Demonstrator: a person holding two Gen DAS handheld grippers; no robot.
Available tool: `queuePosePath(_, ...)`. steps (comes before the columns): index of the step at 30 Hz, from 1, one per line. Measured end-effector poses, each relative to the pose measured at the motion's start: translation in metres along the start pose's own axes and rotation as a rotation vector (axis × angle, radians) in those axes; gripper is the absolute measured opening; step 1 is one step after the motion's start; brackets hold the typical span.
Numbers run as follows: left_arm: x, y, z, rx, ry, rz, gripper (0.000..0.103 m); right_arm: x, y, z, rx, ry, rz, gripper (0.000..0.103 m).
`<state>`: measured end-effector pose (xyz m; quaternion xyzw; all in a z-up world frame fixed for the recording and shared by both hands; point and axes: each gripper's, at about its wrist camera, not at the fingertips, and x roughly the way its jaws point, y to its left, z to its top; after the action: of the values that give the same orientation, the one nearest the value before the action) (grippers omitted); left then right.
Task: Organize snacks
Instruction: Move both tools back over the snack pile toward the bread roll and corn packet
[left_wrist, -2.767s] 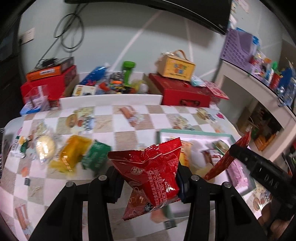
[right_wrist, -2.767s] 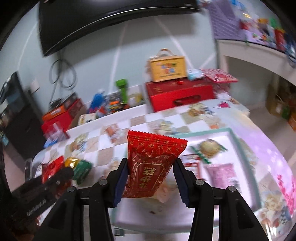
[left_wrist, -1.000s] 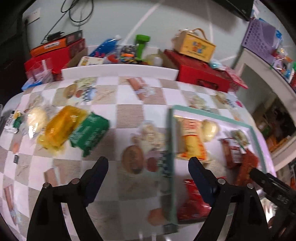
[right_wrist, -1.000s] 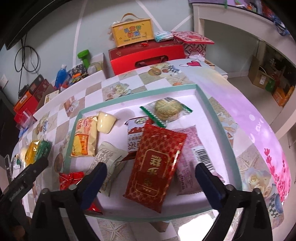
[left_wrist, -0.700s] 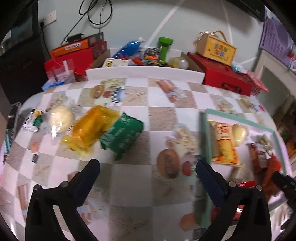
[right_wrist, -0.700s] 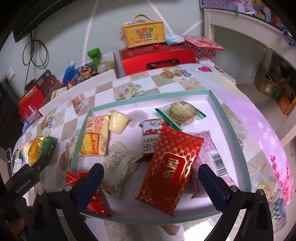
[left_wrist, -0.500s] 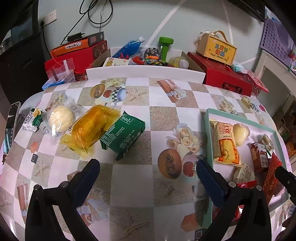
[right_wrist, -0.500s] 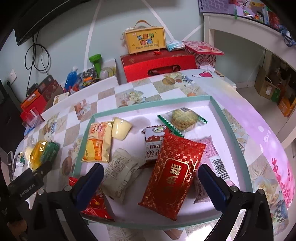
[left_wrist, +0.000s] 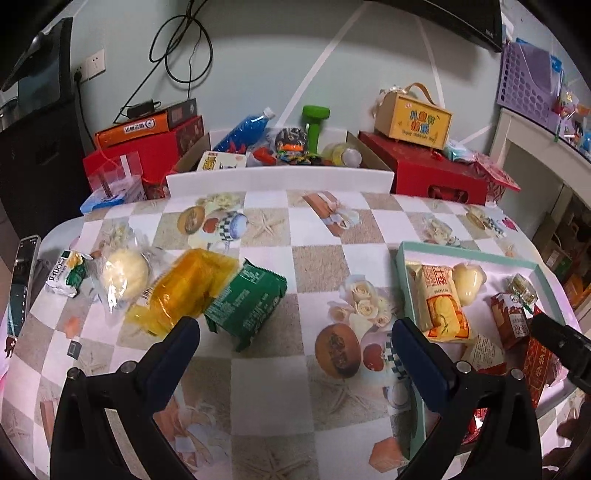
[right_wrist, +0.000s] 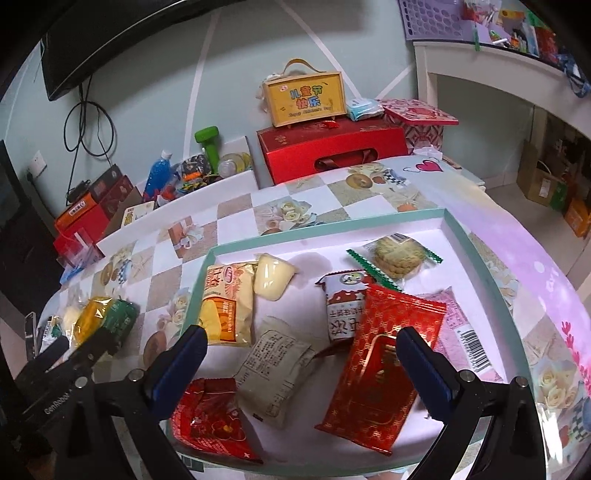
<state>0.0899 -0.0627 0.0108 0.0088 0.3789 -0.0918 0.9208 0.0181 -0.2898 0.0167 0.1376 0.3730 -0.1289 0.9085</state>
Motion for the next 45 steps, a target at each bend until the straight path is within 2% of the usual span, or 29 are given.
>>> queuePosePath(6,-0.003,0.021,0.005,-0.043,-0.012,-0.028,0.103,-0.003,0.014,0.002,0.001,-0.016,0.054,0.103)
queuePosePath(9,-0.013,0.040,0.010,-0.061,-0.061,-0.014,0.103,-0.005,0.024,0.003,0.005,-0.023,0.081,0.103)
queuePosePath(11,-0.016,0.054,0.012,-0.067,-0.066,-0.002,0.103,-0.006,0.031,0.004,-0.001,-0.029,0.088,0.103)
queuePosePath(17,-0.009,0.098,0.013,-0.153,-0.010,0.021,0.103,-0.001,0.066,0.005,-0.062,-0.026,0.097,0.103)
queuePosePath(23,-0.006,0.129,0.016,-0.207,0.004,0.034,0.103,0.004,0.108,0.009,-0.135,-0.030,0.120,0.103)
queuePosePath(29,0.004,0.156,0.024,-0.250,0.039,0.039,0.103,0.012,0.157,0.024,-0.182,-0.023,0.194,0.103)
queuePosePath(33,0.010,0.171,0.039,-0.227,0.037,0.010,0.103,0.020,0.188,0.032,-0.225,-0.023,0.226,0.103)
queuePosePath(37,0.021,0.183,0.054,-0.166,0.053,0.040,0.103,0.035,0.210,0.033,-0.246,-0.003,0.241,0.103)
queuePosePath(42,0.041,0.197,0.056,-0.160,0.073,0.042,0.103,0.068,0.227,0.024,-0.256,0.070,0.204,0.101)
queuePosePath(45,0.056,0.203,0.051,-0.182,0.089,0.026,0.103,0.088,0.232,0.015,-0.268,0.117,0.177,0.096)
